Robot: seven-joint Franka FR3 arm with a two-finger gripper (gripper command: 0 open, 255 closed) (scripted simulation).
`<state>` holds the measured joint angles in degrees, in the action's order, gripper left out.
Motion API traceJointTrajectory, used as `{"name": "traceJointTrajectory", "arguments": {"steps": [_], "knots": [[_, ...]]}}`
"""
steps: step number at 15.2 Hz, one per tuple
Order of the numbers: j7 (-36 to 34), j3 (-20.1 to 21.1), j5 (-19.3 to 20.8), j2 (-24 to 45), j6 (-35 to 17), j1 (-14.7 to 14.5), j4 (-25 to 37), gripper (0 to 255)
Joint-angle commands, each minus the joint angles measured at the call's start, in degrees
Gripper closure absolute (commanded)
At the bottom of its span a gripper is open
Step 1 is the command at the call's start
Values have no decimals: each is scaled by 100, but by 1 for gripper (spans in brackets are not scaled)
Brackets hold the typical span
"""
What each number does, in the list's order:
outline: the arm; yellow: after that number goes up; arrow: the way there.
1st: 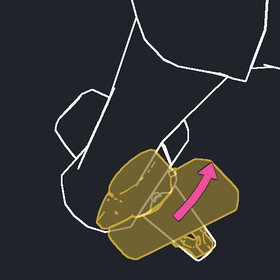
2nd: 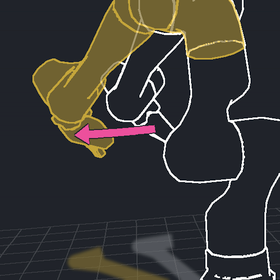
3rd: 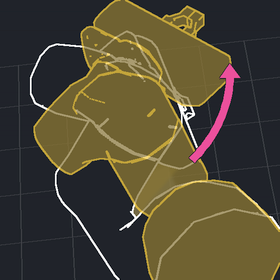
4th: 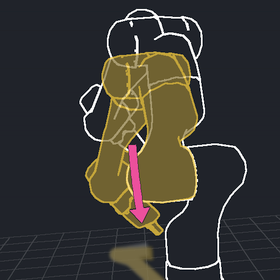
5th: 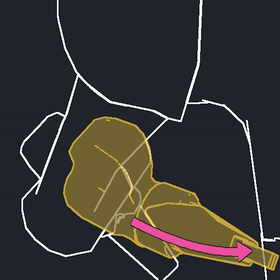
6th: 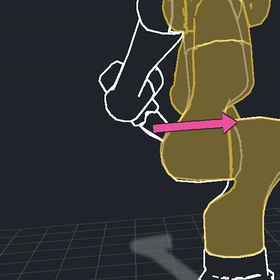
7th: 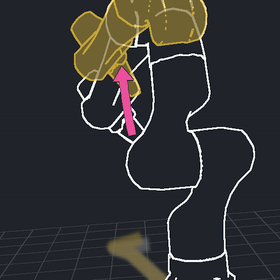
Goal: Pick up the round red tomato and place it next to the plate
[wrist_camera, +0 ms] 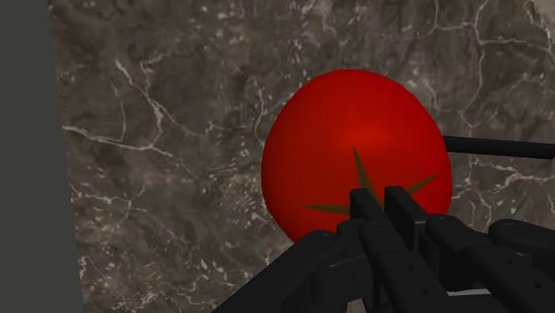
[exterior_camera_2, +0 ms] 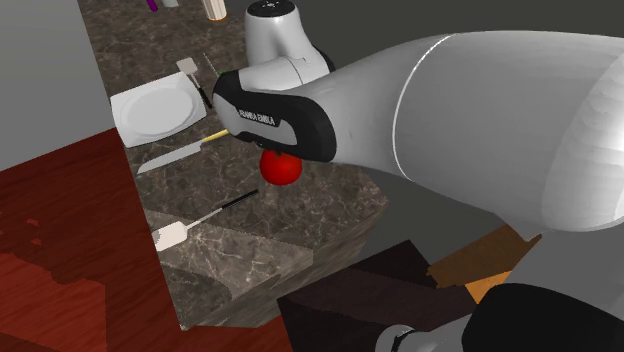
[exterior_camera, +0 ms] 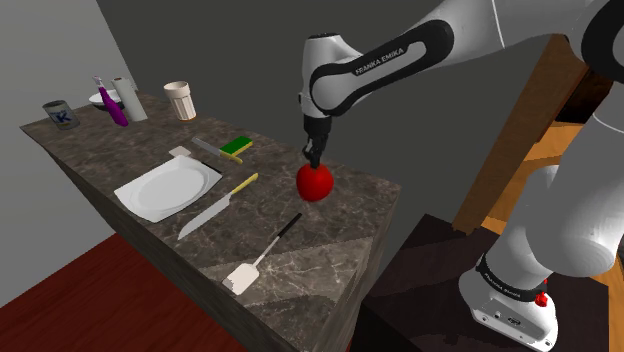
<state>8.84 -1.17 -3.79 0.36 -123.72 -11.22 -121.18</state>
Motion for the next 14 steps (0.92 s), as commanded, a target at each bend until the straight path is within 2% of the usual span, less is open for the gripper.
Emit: {"name": "traceJointTrajectory", "arguments": {"steps": [1,14], "knots": [[-12,1,7,-72,137,-1,66,255],[-74,-3,45,-346,1112,4,768,255]]}}
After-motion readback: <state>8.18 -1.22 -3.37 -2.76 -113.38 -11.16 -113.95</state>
